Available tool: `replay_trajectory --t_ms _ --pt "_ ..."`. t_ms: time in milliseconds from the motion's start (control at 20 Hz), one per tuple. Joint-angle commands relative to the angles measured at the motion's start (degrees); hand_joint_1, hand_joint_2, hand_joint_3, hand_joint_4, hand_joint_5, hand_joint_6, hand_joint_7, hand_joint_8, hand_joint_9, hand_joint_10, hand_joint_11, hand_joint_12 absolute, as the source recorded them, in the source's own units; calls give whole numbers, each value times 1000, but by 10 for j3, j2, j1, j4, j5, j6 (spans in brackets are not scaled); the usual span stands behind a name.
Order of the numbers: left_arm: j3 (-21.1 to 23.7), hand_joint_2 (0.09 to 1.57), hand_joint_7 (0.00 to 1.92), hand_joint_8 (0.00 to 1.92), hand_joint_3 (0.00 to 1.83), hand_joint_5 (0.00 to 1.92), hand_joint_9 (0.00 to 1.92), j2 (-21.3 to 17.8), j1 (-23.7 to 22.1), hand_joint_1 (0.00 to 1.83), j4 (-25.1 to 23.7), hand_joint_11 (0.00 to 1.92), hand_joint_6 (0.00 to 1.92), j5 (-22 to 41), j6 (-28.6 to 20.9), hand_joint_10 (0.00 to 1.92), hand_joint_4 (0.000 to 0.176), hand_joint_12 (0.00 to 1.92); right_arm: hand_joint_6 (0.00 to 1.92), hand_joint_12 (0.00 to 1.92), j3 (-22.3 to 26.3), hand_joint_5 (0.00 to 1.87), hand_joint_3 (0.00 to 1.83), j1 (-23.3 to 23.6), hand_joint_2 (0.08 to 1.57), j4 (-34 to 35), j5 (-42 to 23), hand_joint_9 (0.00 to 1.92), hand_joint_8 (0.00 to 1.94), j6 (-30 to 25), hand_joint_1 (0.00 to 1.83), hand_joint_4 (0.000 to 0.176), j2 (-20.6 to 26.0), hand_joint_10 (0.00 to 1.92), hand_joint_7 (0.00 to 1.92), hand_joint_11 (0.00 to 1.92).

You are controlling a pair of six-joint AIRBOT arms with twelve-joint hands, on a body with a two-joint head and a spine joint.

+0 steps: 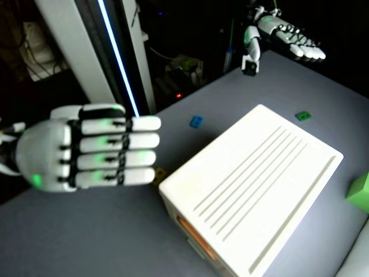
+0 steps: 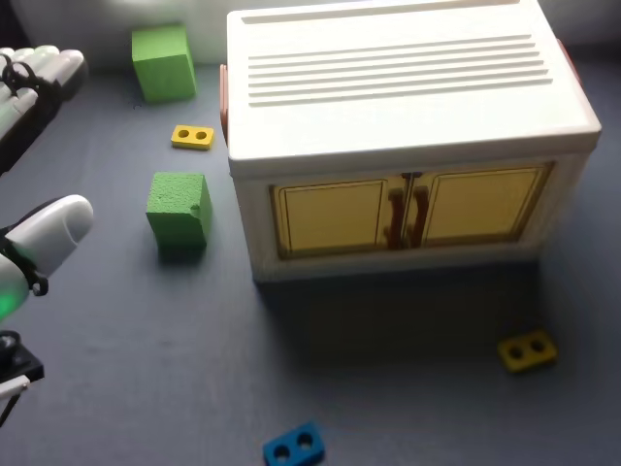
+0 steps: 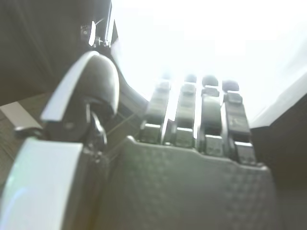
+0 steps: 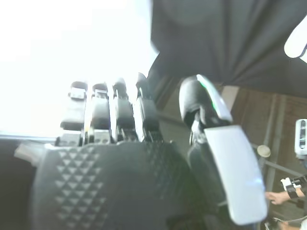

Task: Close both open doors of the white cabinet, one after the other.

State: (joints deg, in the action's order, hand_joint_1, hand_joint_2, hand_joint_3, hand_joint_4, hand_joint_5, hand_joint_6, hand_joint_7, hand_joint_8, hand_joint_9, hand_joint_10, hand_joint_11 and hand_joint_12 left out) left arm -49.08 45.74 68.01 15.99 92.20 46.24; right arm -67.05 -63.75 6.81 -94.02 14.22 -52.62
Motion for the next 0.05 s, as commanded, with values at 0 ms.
replay_trajectory --t_ms 0 --pt "-4 1536 48 0 1 2 9 3 -5 0 5 7 0 70 -9 0 0 6 2 7 1 198 0 6 1294 6 -70 131 5 -2 860 0 0 7 183 114"
